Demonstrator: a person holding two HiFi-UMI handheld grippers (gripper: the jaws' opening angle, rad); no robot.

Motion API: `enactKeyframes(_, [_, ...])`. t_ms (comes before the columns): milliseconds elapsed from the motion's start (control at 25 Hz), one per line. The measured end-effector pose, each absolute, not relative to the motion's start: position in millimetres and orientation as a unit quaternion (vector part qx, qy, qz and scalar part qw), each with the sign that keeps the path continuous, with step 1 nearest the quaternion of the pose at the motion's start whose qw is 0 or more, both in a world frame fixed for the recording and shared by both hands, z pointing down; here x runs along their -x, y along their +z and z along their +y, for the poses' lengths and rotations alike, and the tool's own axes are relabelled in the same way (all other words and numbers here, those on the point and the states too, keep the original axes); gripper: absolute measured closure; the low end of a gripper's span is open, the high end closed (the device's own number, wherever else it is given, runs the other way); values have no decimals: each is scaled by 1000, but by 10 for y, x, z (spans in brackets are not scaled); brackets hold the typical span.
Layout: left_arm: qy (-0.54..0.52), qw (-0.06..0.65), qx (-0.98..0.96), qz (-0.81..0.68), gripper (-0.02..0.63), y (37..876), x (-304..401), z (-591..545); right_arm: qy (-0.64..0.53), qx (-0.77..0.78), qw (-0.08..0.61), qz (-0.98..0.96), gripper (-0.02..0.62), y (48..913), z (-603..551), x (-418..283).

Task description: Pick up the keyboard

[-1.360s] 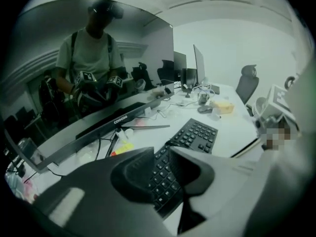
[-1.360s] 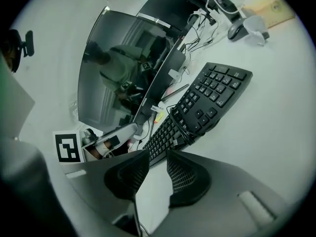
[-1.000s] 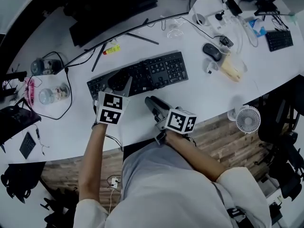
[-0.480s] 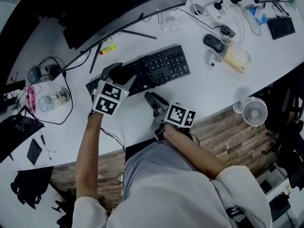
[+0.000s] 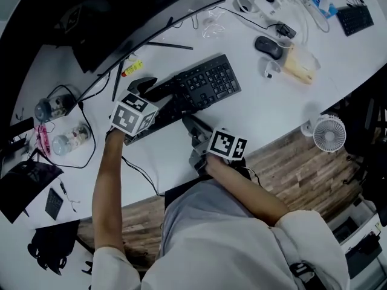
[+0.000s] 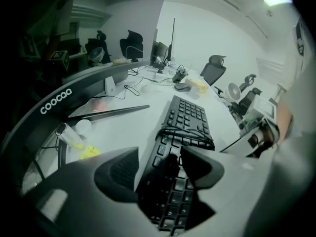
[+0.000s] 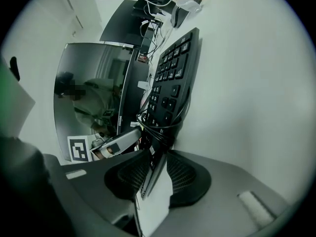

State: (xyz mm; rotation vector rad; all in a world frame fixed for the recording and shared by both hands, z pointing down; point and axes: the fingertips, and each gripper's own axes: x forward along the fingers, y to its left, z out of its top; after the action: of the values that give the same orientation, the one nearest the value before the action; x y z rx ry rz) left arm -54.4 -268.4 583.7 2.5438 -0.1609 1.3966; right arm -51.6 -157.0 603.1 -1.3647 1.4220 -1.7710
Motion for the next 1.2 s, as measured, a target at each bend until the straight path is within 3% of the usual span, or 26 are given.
enactKeyframes(1200, [513, 193, -836, 43, 606, 5929, 485, -2586, -661, 503, 268, 488, 511, 6093, -1572, 492])
